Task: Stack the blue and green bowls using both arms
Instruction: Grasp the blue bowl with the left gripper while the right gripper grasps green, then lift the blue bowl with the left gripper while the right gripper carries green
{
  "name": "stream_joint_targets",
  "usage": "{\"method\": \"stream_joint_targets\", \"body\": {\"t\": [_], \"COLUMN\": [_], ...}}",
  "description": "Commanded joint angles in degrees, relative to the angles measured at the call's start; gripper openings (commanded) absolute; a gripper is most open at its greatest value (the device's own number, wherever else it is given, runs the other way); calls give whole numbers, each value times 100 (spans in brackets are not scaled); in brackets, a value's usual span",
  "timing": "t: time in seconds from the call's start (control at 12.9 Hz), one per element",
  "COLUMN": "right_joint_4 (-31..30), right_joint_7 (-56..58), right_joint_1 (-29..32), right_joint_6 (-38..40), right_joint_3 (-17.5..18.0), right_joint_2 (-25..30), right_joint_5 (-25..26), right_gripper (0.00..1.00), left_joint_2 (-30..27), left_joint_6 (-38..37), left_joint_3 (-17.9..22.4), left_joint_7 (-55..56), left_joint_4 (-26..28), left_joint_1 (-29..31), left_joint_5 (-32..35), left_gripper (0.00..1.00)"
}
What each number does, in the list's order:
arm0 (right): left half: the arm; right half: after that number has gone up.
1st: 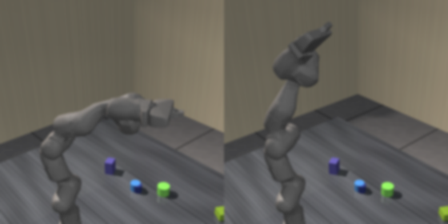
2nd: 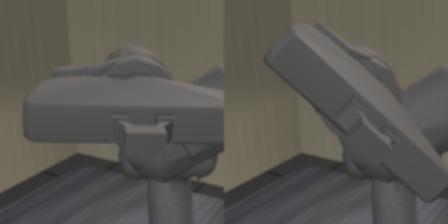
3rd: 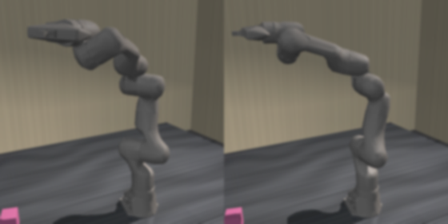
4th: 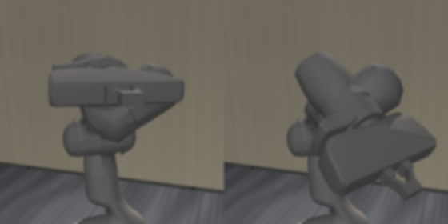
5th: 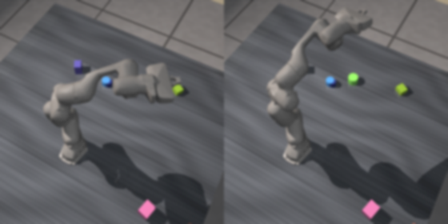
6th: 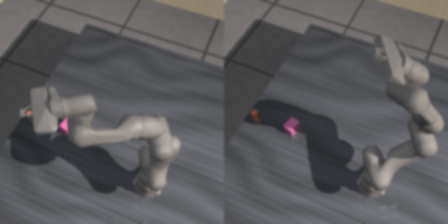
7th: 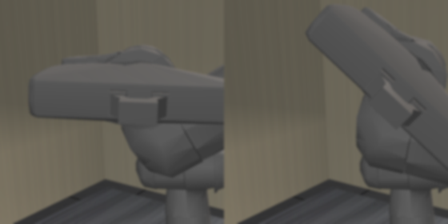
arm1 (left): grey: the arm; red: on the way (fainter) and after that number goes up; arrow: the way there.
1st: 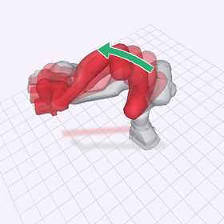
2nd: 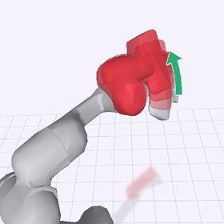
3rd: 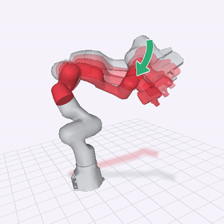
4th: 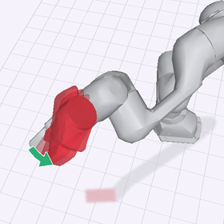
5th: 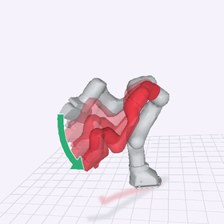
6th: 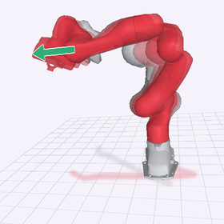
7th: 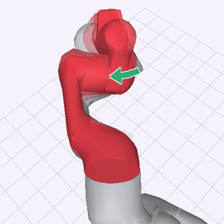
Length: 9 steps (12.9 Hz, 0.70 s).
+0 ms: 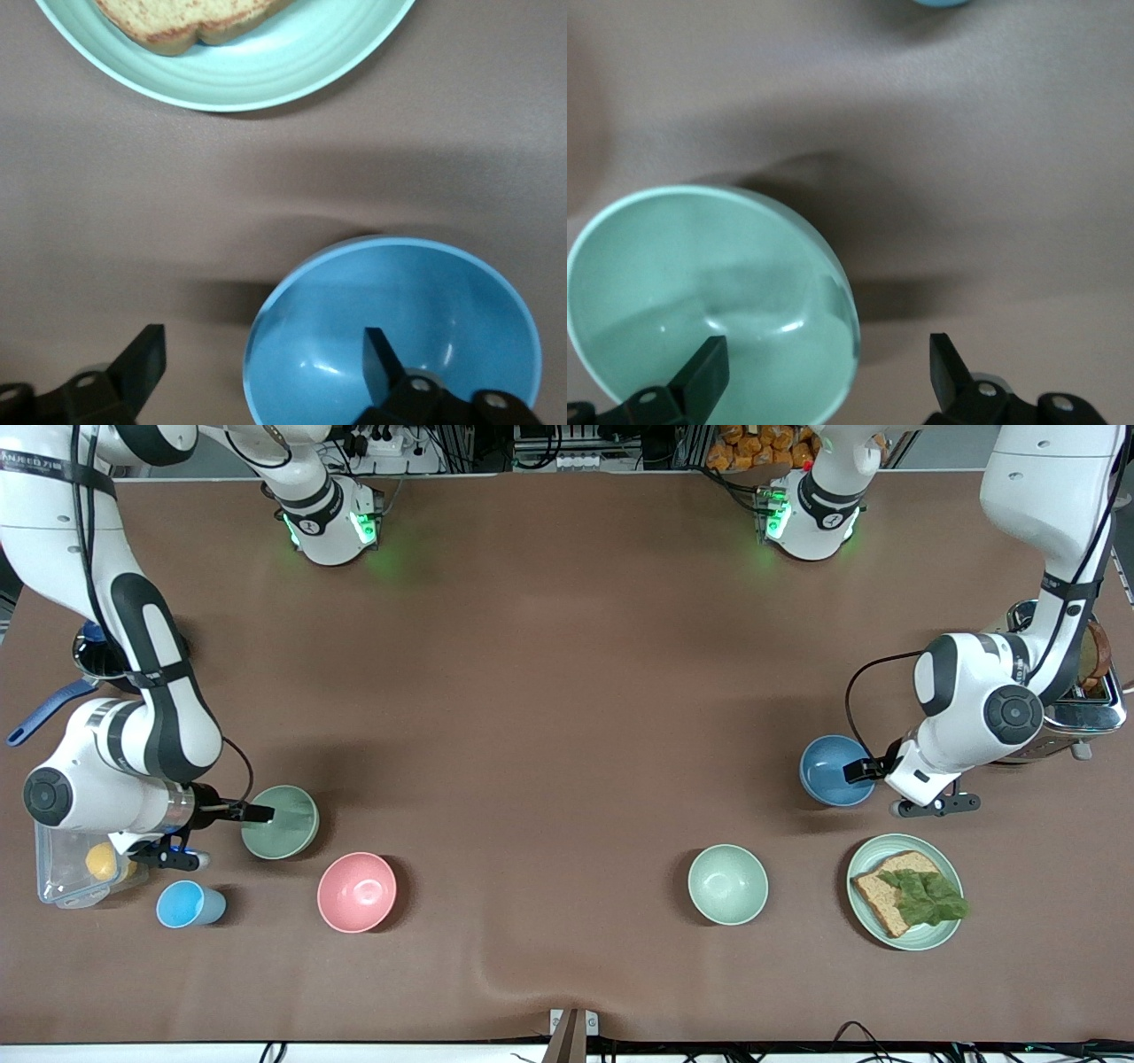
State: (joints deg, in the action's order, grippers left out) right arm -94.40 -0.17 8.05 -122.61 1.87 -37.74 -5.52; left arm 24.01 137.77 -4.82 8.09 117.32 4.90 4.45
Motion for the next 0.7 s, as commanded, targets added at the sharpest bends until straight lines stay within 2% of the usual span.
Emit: {"method": "stream_joint_targets", "body": {"t": [0.0,0.08,0.15,0.23,0.39,0.54,0.62], "right_joint_4": [150,132,132,132,132,167,167], "right_joint_7": [52,43,52,52,52,43,43], "right_joint_1": [-22,-31,-31,-31,-31,-101,-162], "right_joint_6": [-70,-123,-141,-141,-132,-71,-53], "right_joint_3": [32,32,32,32,32,41,41], "right_joint_2": [-163,-172,-172,-172,-172,-146,-111], "right_joint_5": [-107,-115,-116,-116,-116,-107,-107], "right_gripper": [33,18,12,12,12,3,3], "left_joint_2": [42,51,86,121,139,130,113], "left_joint_6": [49,49,49,49,49,49,49], "left_joint_3": [-37,-37,-37,-37,-46,-54,-54], "left_joint_7": [-88,-88,-88,-88,-88,-80,-88], "left_joint_4": [-51,-42,-42,-42,-51,-68,-77], "left_joint_1": [55,55,55,46,11,-7,-16], "left_joint_5": [109,109,109,109,109,109,118], "left_gripper": [75,64,53,39,2,0,0]}}
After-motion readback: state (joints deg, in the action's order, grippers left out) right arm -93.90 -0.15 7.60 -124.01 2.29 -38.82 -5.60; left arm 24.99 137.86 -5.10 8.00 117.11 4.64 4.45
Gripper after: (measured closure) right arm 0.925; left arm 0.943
